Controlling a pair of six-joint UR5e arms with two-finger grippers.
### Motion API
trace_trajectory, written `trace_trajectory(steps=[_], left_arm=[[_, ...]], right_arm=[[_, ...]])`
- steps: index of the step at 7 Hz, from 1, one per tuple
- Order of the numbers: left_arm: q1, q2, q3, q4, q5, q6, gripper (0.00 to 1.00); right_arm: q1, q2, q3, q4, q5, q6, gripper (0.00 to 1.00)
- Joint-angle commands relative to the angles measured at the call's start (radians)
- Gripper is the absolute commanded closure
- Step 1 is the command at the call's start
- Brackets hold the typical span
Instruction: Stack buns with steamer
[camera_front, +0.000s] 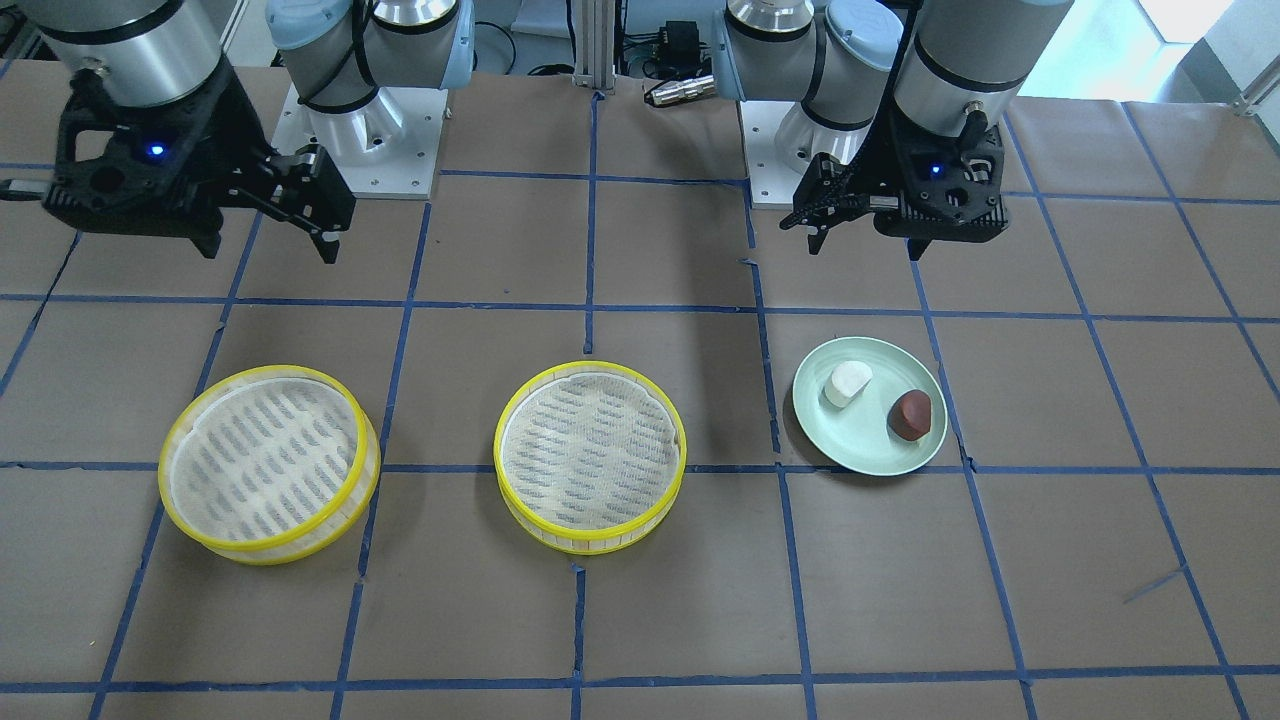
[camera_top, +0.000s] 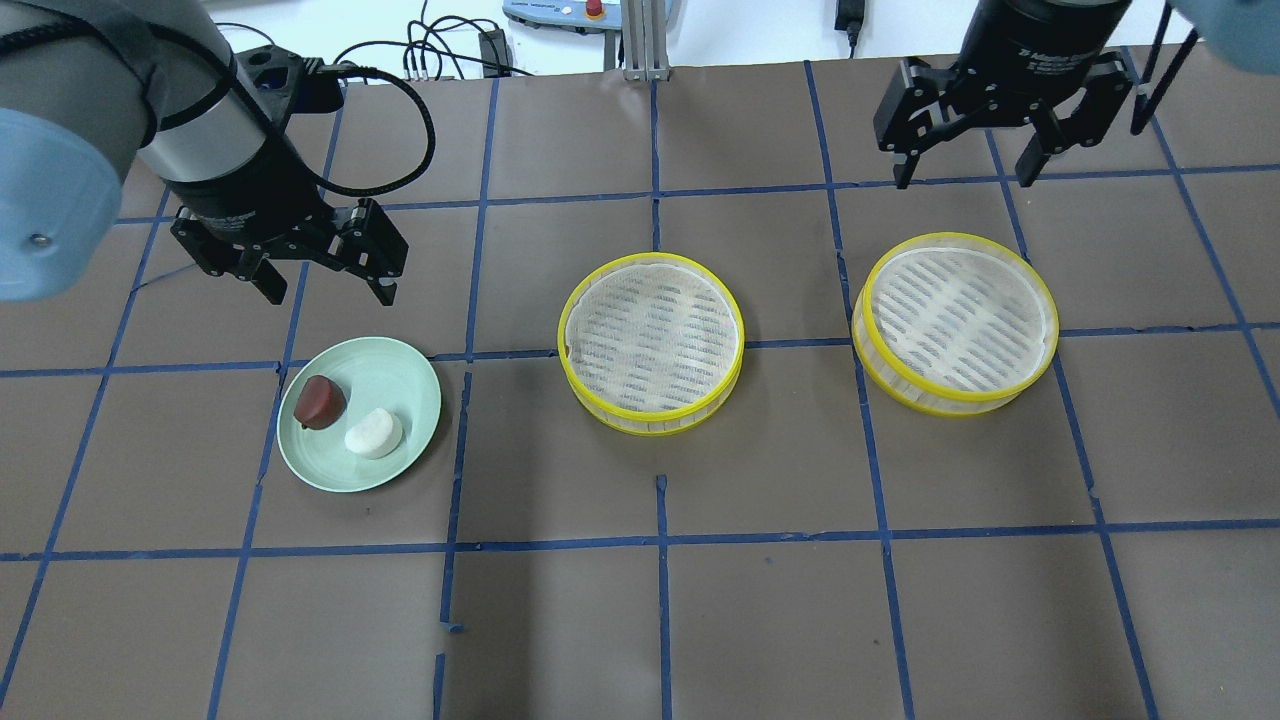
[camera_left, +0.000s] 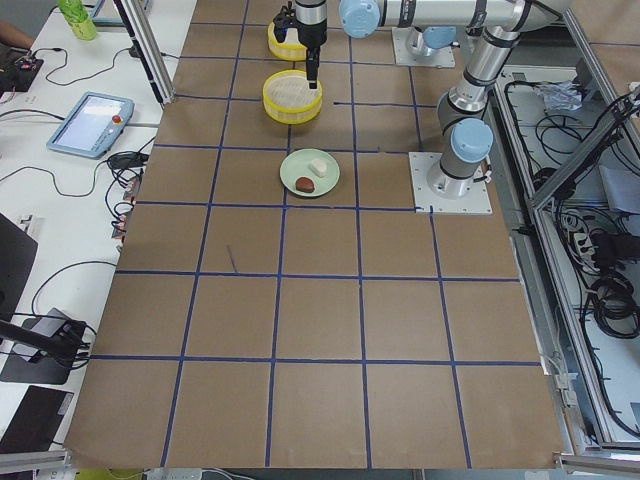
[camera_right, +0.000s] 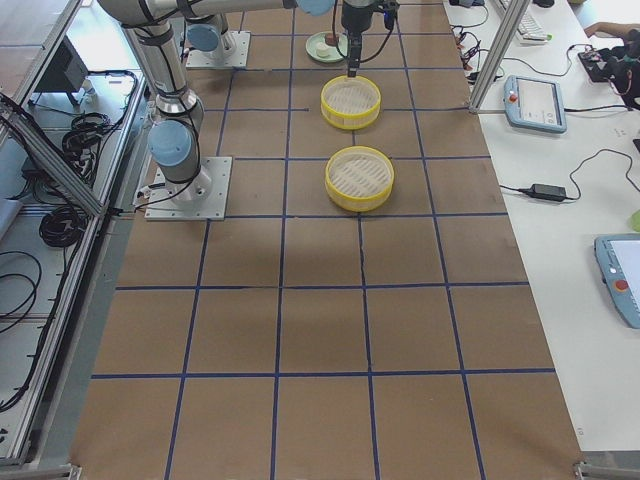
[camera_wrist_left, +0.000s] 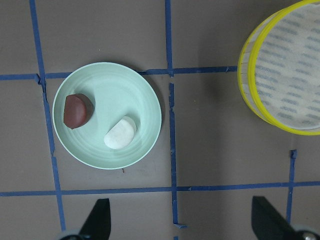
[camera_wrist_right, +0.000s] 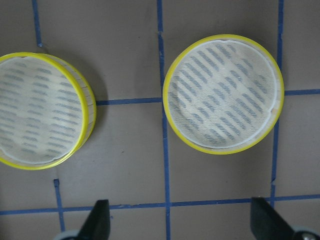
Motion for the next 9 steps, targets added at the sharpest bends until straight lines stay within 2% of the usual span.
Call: trace_trajectory(steps=[1,2,3,4,5,7,8,9], left_arm=[[0.108,0.0,-0.062,0.006,-0.003,0.158,0.0],[0.148,-0.015,-0.08,0.01,-0.003,0.233,0.0],[0.161,-0.04,-0.108,0.014,-0.002,0.236,0.0],[0.162,-0.087,-0.14,0.063,-0.002,0.237,0.0],[0.162,-0.139,-0.187,0.159,-0.002,0.237,0.01],[0.162,-0.234,-0.299,0.372,0.012,0.24,0.02],[0.162,-0.279,-0.335,0.432,0.074,0.236,0.02],[0.162,-0.296,-0.347,0.441,0.076,0.233,0.02]], right_arm=[[-0.175,0.013,0.051,-0.007,-0.01,-0.128,0.05],[-0.252,0.045,0.1,-0.082,-0.01,-0.285,0.09],[-0.311,0.083,0.176,-0.169,-0.007,-0.36,0.1],[-0.324,0.12,0.245,-0.296,-0.011,-0.394,0.17],[-0.329,0.213,0.301,-0.41,-0.034,-0.394,0.19],[-0.352,0.34,0.333,-0.567,-0.039,-0.397,0.26],[-0.352,0.352,0.362,-0.593,-0.033,-0.396,0.33],[-0.352,0.359,0.37,-0.621,-0.028,-0.396,0.47]])
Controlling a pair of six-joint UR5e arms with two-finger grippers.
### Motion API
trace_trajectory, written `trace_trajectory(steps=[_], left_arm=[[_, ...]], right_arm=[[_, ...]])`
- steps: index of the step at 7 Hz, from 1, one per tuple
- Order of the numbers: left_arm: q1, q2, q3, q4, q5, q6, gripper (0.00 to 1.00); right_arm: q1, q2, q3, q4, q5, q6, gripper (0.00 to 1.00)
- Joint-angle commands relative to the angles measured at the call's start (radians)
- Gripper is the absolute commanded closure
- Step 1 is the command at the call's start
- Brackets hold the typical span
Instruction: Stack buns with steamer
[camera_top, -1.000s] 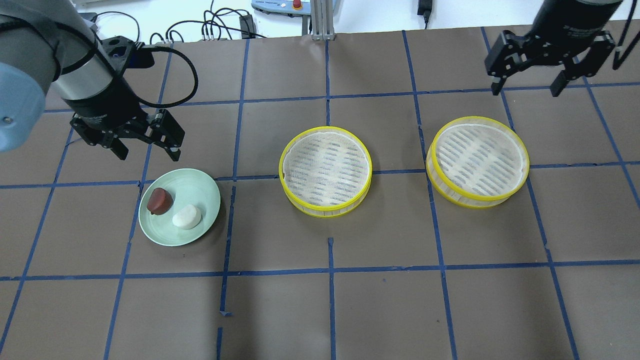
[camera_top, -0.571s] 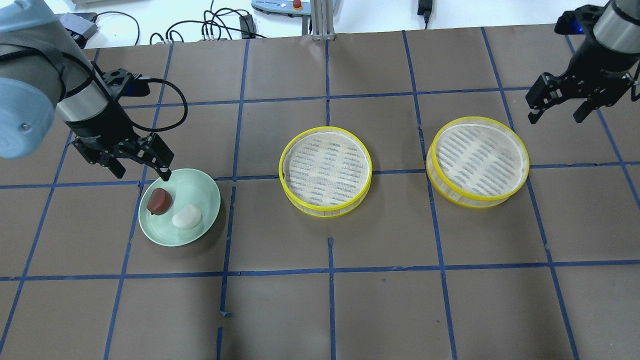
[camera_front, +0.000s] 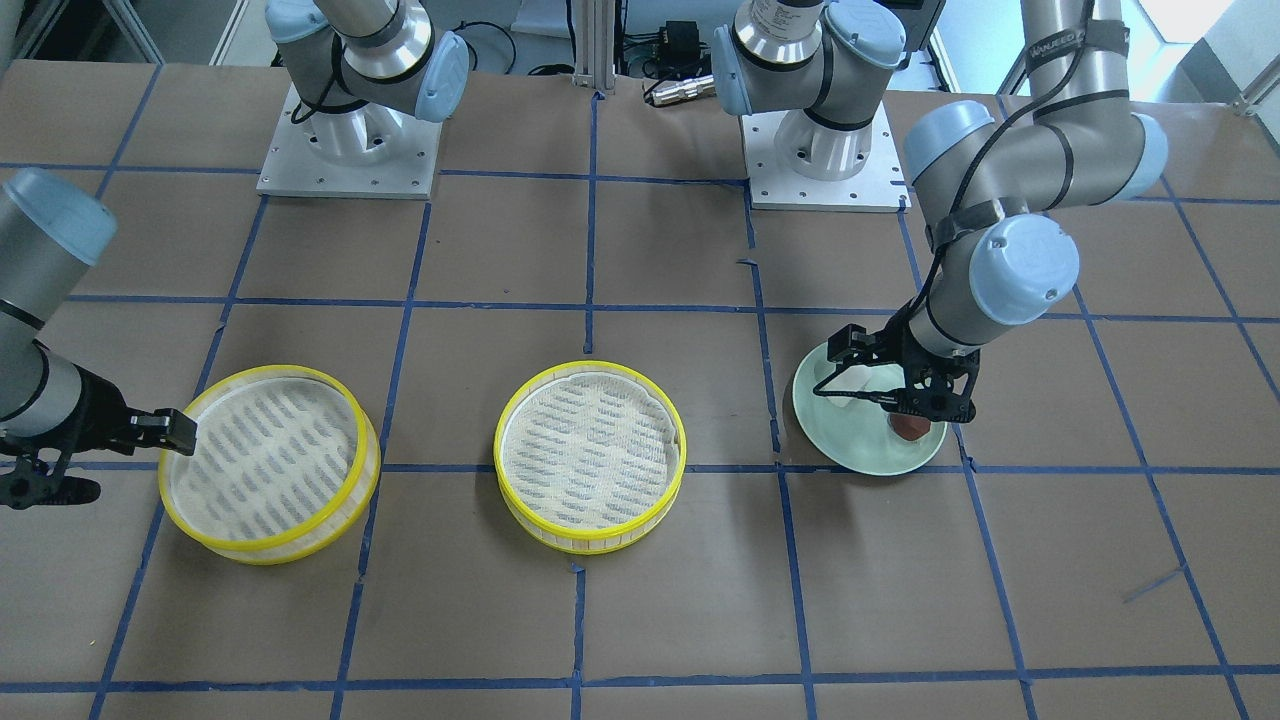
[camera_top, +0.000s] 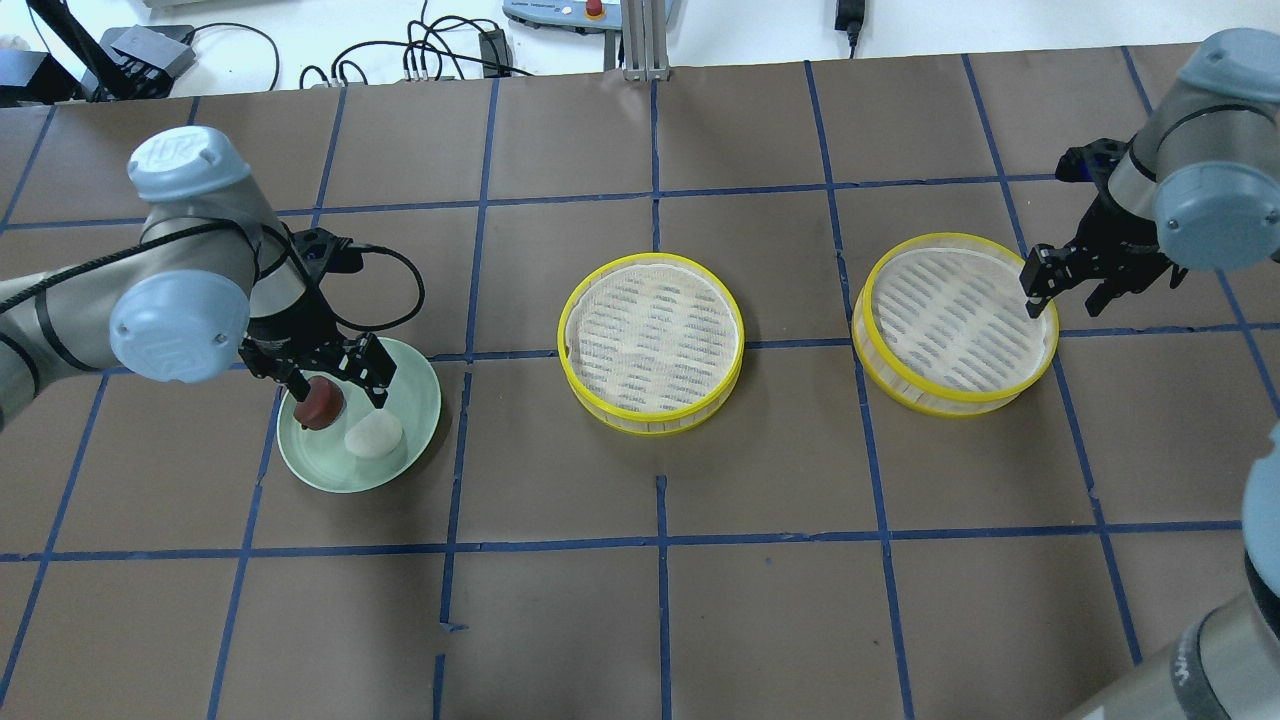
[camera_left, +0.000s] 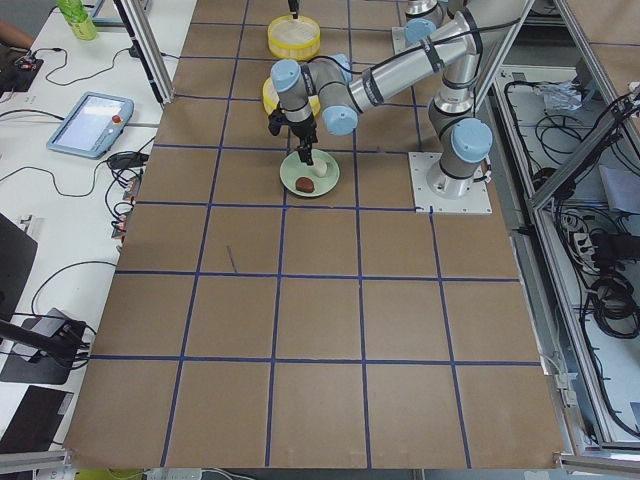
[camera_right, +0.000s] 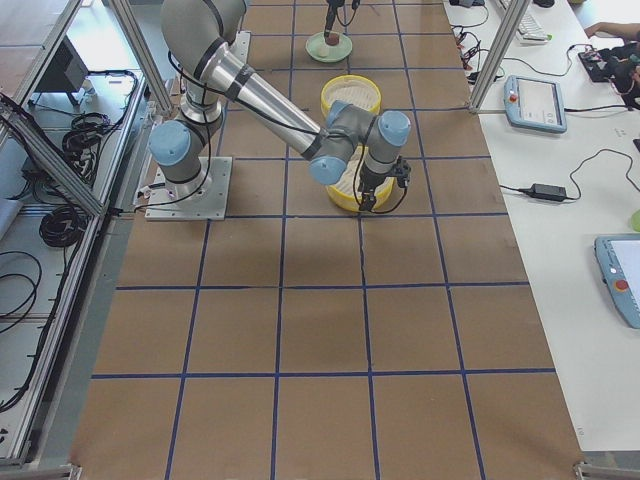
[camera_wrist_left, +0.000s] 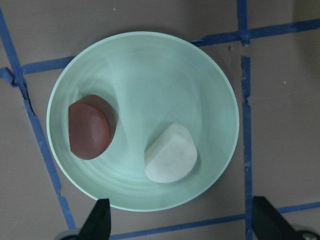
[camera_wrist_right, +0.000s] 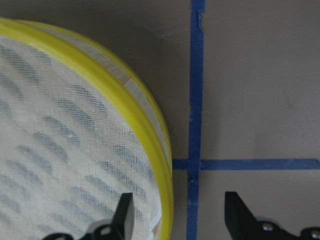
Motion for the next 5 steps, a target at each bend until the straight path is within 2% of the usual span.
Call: trace_trajectory(steps=[1,2,4,5], left_arm=[[0.0,-0.04,-0.03,0.039,0.02,-0.005,0.18],[-0.001,-0.04,-0.031,0.036,0.011,-0.011,0.32],[-0.001,-0.041,-0.036,0.018,0.012,-0.009,0.68],[-0.001,-0.041,-0.049,0.013,-0.006,-0.009,0.77]], right_arm=[[-0.001,0.018,0.018,-0.045,0.005,0.0,0.75],[-0.001,0.018,0.013,-0.041,0.005,-0.001,0.91],[-0.001,0.005,0.007,-0.016,-0.003,0.0,0.92],[-0.001,-0.029,-0.014,0.033,0.005,-0.001,0.92]])
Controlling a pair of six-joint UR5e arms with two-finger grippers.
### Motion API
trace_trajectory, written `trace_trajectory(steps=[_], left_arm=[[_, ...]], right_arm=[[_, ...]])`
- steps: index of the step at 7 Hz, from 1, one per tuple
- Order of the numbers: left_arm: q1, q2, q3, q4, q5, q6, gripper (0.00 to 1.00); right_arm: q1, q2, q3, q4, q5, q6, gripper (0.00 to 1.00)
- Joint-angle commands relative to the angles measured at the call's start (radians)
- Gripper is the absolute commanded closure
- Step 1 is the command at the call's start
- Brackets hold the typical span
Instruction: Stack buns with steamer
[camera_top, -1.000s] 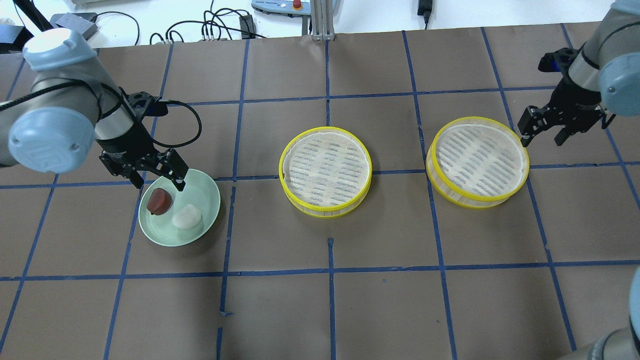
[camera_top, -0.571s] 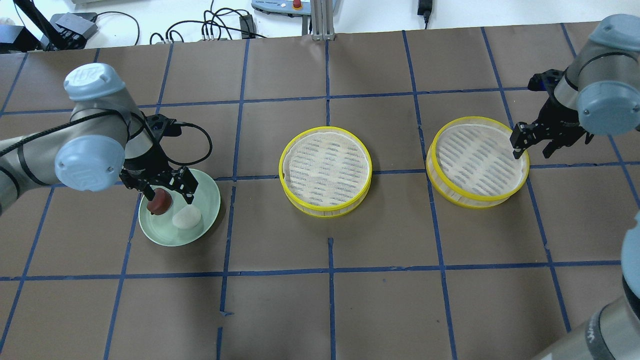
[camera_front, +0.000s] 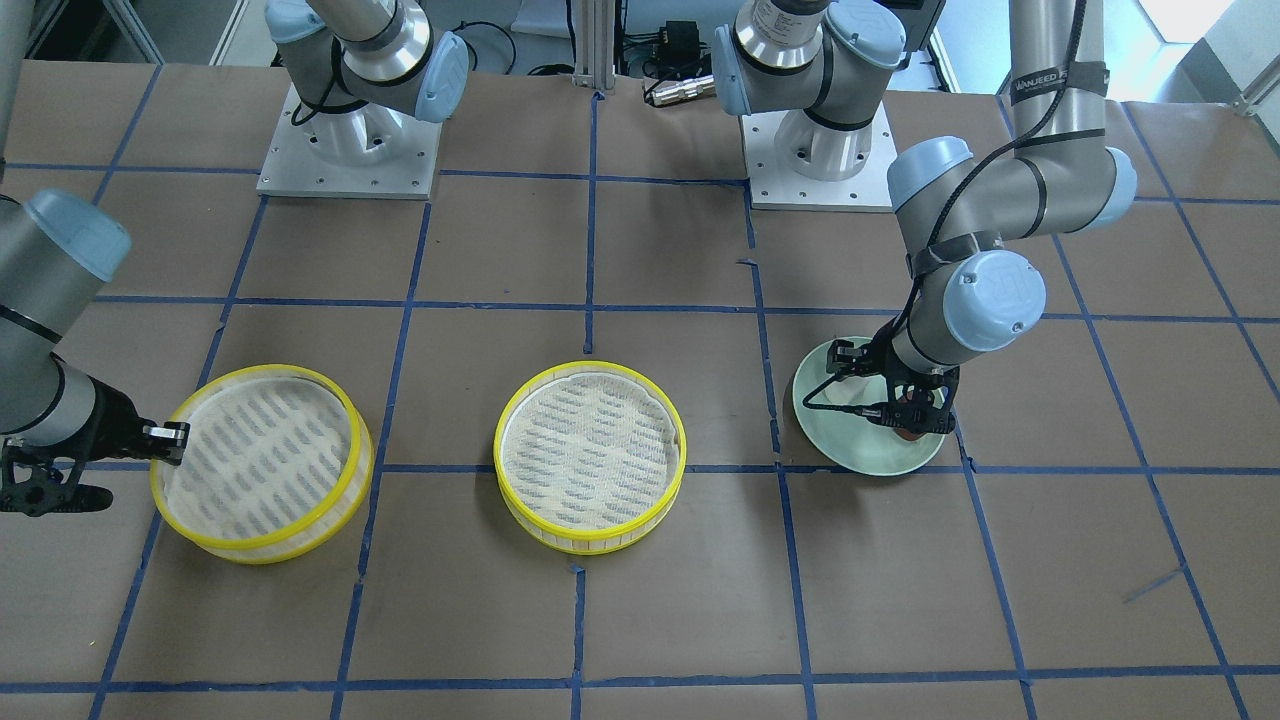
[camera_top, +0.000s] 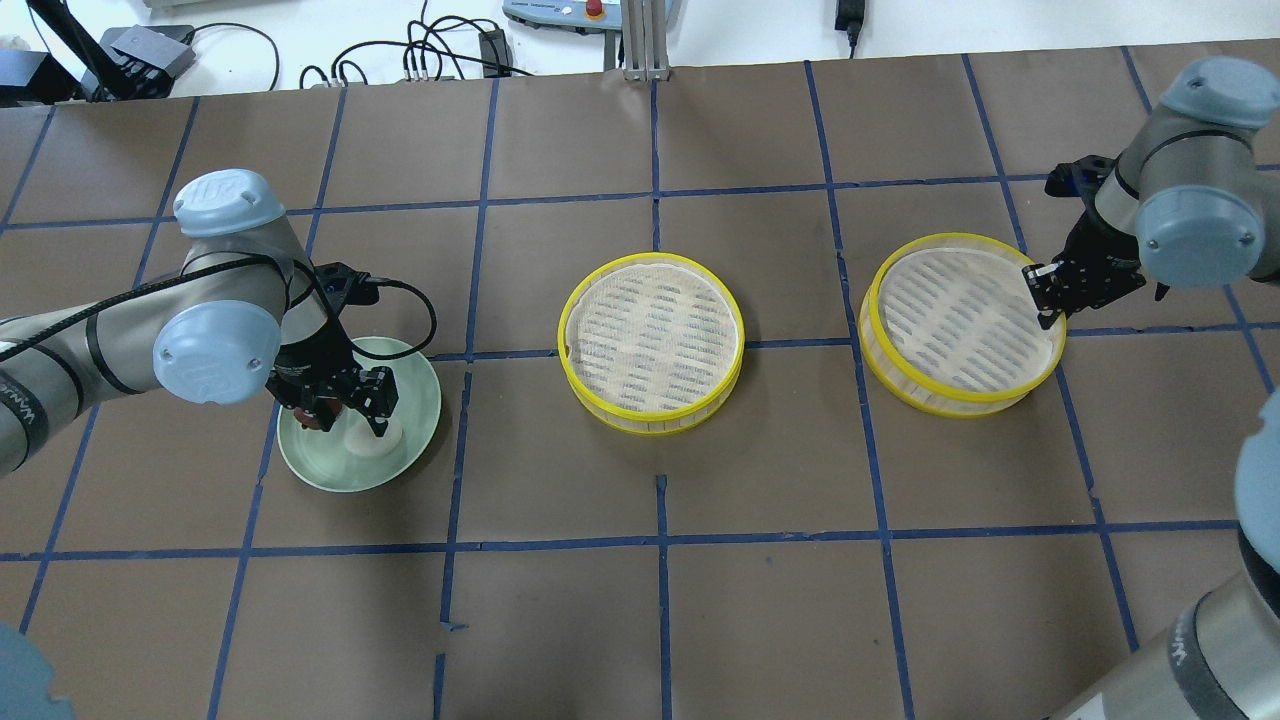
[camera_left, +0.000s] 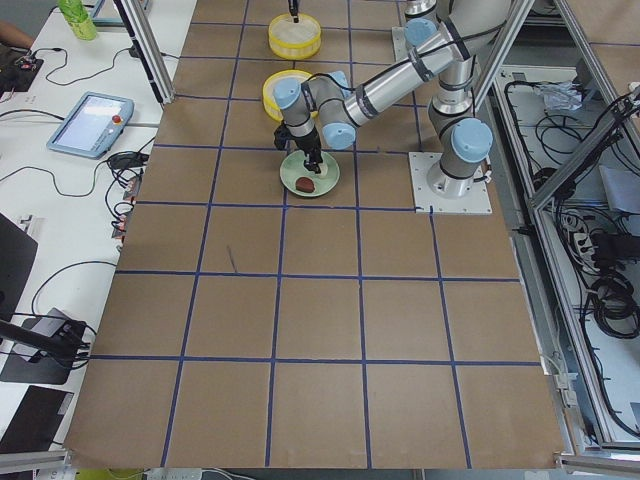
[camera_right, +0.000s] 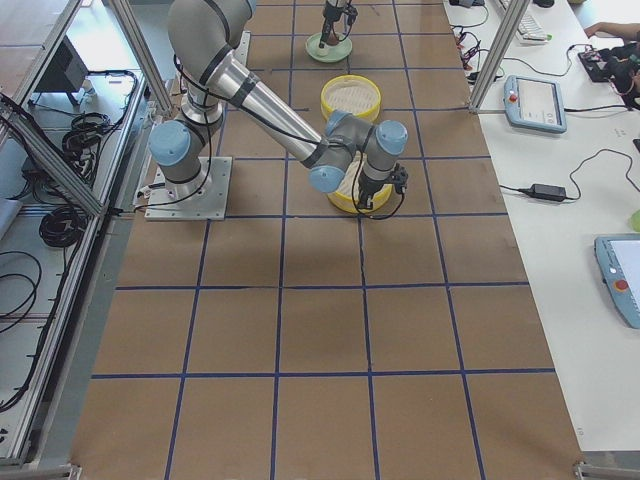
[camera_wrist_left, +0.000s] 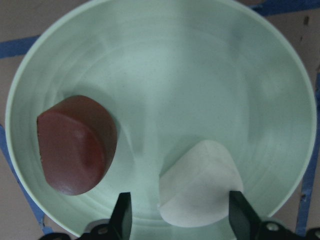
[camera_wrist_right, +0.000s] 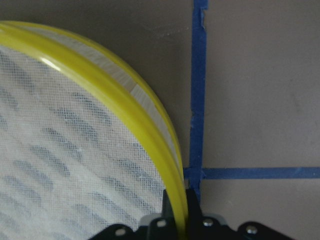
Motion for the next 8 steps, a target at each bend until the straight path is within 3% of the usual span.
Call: trace_trajectory(steps=[1,2,3,4,6,7,8], left_arm=[[-0.002,-0.001,-0.01,-0.008,-0.032,-0.003,0.79],[-0.006,0.013,0.002,0.002,-0.026,-0.009,0.82],[-0.02,0.033,0.023,0.009,-0.028,-0.047,0.89],[-0.046,0.056,0.081,0.0,-0.032,-0.097,0.95],[-0.147,0.114,0.215,-0.107,-0.049,-0.174,0.97],[-0.21,0.11,0.264,-0.135,-0.151,-0.301,0.97],[-0.271,0.094,0.279,-0.119,-0.19,-0.387,0.97]], right_arm=[[0.002,-0.081,-0.105,0.178,0.008,0.0,0.91],[0.006,-0.105,-0.194,0.334,0.017,0.0,0.91],[0.012,-0.151,-0.229,0.408,0.034,-0.003,0.91],[0.014,-0.188,-0.227,0.411,0.057,-0.009,0.91],[0.012,-0.195,-0.201,0.409,0.058,-0.009,0.91],[0.015,-0.195,-0.199,0.408,0.06,-0.009,0.91],[0.029,-0.192,-0.199,0.405,0.066,-0.009,0.91]])
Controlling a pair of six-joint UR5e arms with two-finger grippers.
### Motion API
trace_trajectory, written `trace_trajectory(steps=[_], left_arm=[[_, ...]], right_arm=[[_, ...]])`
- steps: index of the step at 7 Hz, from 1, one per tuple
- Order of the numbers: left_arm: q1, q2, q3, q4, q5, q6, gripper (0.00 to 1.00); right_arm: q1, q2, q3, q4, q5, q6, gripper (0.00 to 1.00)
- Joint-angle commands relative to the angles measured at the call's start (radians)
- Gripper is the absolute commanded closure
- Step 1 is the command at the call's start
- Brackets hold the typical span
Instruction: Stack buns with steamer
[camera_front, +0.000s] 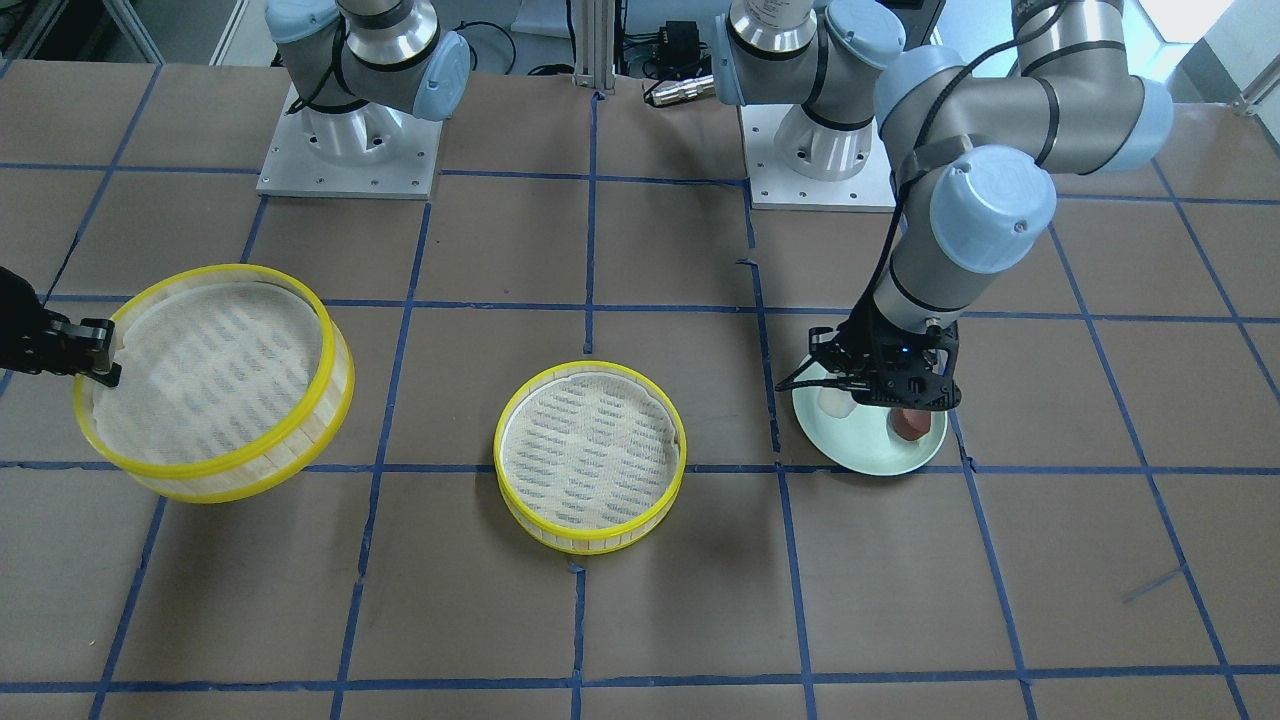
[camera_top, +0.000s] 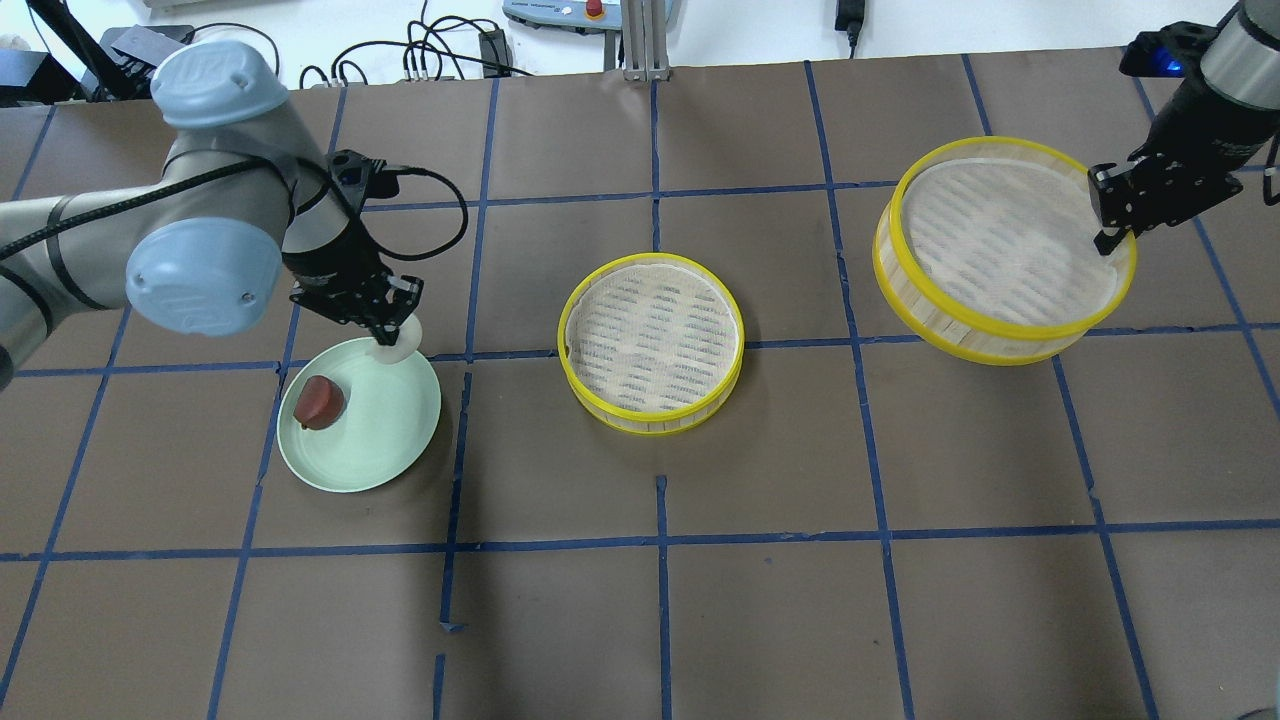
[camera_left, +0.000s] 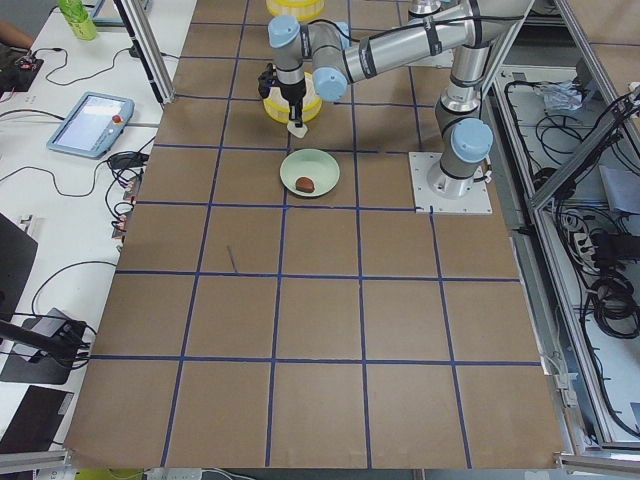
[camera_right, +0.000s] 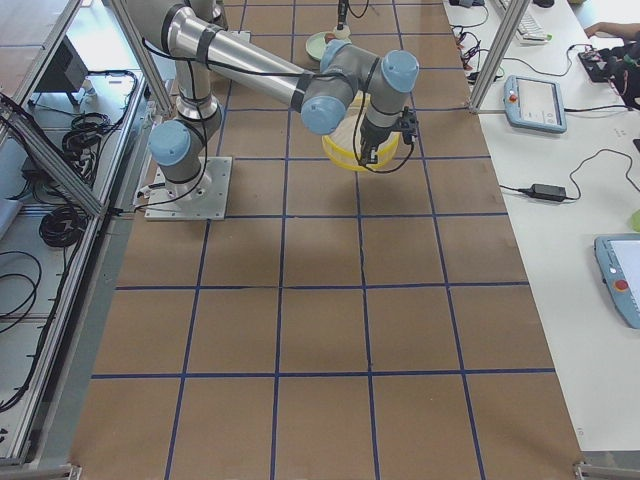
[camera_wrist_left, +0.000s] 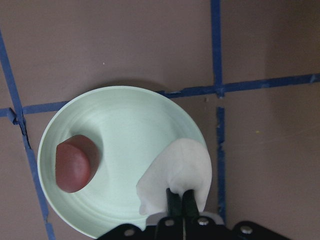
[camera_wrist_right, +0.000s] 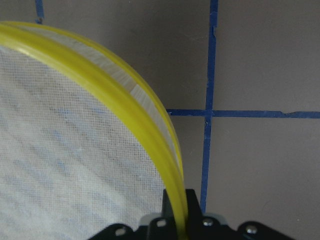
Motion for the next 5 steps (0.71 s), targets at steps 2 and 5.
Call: trace_trajectory(steps=[2,5], left_arm=[[-0.167,-0.091,0.033,0.14,-0.141,-0.222,0.97],[-0.276,-0.22,0.032,0.374,-0.206,-0.408,0.59]], right_arm=[[0.013,0.007,0.003,-0.001,0.005,-0.001,0.91],[0.023,0.001,0.019,-0.016,0.019,-0.005,0.91]])
